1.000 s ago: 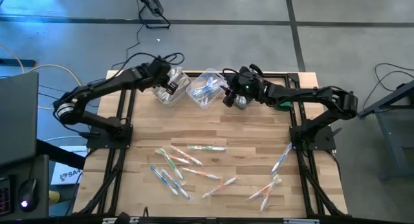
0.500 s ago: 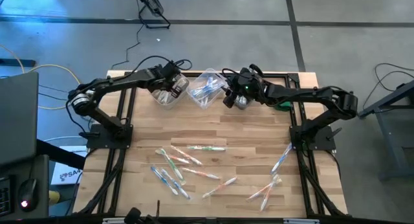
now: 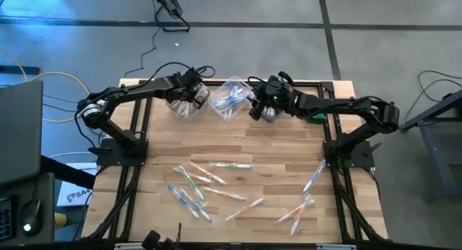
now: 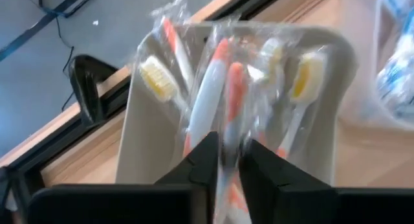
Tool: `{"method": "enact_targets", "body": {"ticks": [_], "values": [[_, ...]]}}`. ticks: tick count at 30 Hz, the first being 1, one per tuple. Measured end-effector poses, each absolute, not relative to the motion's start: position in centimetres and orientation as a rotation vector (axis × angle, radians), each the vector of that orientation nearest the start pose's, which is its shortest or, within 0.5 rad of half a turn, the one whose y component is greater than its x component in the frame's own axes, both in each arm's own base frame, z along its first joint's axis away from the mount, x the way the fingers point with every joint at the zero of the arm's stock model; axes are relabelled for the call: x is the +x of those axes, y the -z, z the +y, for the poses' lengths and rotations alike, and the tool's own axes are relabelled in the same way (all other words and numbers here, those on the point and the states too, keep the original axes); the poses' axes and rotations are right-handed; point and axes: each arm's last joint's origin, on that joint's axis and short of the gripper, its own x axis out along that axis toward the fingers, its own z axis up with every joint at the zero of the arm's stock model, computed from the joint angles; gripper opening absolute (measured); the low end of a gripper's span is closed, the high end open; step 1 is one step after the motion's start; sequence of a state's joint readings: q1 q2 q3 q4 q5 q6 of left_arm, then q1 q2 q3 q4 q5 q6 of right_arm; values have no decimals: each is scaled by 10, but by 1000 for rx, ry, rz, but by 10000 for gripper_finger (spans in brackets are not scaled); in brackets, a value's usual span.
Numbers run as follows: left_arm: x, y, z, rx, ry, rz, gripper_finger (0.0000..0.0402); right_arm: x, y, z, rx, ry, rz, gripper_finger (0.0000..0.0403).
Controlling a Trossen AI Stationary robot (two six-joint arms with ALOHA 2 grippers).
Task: Pick & Place Toothbrushes
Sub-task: Put the orange toothbrush into the white bin, then put the green toothbrush into the black bin
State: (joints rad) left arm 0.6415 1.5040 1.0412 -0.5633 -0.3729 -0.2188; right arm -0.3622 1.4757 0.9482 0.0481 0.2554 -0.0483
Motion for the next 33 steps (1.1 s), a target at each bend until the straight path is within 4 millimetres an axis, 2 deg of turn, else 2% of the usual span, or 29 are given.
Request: {"method": "enact_targets", "body": {"ticks": [8,13,24,28,33], "values": [[233,-231,188,-289,-1018,952,158,298,-251,-121,-26,592,503,174],[233,-238,187,-290,-1017,982,189,298,-251,-121,-28,592,504,174],[240,-266,193,-151,-949,974,188,298,-251,-121,-28,591,504,174],[241,-269,193,-122,-939,953,163,298,-251,-121,-28,592,504,174],[241,-269,193,-111,-924,961,112,298,-250,-121,-28,591,514,174]]}}
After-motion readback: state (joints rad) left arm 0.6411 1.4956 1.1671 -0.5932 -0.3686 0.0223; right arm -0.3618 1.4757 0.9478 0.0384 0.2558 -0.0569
